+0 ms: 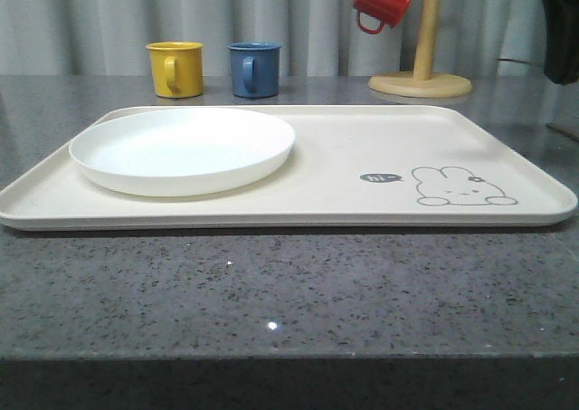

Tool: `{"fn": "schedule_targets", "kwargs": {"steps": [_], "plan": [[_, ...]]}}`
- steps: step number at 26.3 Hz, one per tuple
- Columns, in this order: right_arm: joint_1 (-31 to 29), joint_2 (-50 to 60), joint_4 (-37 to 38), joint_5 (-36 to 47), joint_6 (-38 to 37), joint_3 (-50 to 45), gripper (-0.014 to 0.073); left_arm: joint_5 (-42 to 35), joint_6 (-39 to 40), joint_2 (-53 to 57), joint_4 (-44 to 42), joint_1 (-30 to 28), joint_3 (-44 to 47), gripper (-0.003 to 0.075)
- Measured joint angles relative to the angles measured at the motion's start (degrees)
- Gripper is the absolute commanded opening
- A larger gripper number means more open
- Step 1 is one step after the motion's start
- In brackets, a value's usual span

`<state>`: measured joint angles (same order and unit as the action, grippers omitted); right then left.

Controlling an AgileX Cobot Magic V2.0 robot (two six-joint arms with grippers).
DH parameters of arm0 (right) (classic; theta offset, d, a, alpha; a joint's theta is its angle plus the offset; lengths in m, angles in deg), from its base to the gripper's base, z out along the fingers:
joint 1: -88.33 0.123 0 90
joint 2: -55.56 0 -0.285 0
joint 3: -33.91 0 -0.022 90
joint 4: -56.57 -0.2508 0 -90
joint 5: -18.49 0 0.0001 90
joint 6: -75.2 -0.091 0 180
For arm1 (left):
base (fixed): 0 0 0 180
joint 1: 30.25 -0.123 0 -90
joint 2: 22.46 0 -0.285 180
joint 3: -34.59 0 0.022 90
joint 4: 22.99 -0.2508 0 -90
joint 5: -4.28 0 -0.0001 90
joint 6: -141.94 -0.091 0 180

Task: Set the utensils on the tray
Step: 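Lower the fork onto the tray beside the plate and release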

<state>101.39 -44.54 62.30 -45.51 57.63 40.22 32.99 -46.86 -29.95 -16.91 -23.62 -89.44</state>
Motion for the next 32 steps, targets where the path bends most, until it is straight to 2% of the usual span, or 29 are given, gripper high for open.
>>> {"fn": "schedule_targets", "kwargs": {"steps": [5,11,16,25,27,32], "plan": [[10.38,-1.32,0.00,-0.87,-6.34,4.52,-0.0052,0.00,0.00,0.00,0.00,0.00,0.00,-0.0018],[20.35,-9.58,-0.25,-0.87,-12.80,11.75,-0.0050,0.00,0.00,0.00,0.00,0.00,0.00,-0.0018],[21.47,-15.25,-0.84,-0.87,-17.82,14.69,-0.0050,0.00,0.00,0.00,0.00,0.00,0.00,-0.0018],[21.47,-19.85,-0.84,-0.75,-20.52,15.06,-0.0047,0.00,0.00,0.00,0.00,0.00,0.00,-0.0018],[21.47,-20.36,-0.84,-0.52,-20.66,15.06,-0.0004,0.00,0.00,0.00,0.00,0.00,0.00,-0.0018],[21.37,-20.44,-0.52,-0.50,-20.78,15.06,0.0225,0.00,0.00,0.00,0.00,0.00,0.00,-0.0018]]}}
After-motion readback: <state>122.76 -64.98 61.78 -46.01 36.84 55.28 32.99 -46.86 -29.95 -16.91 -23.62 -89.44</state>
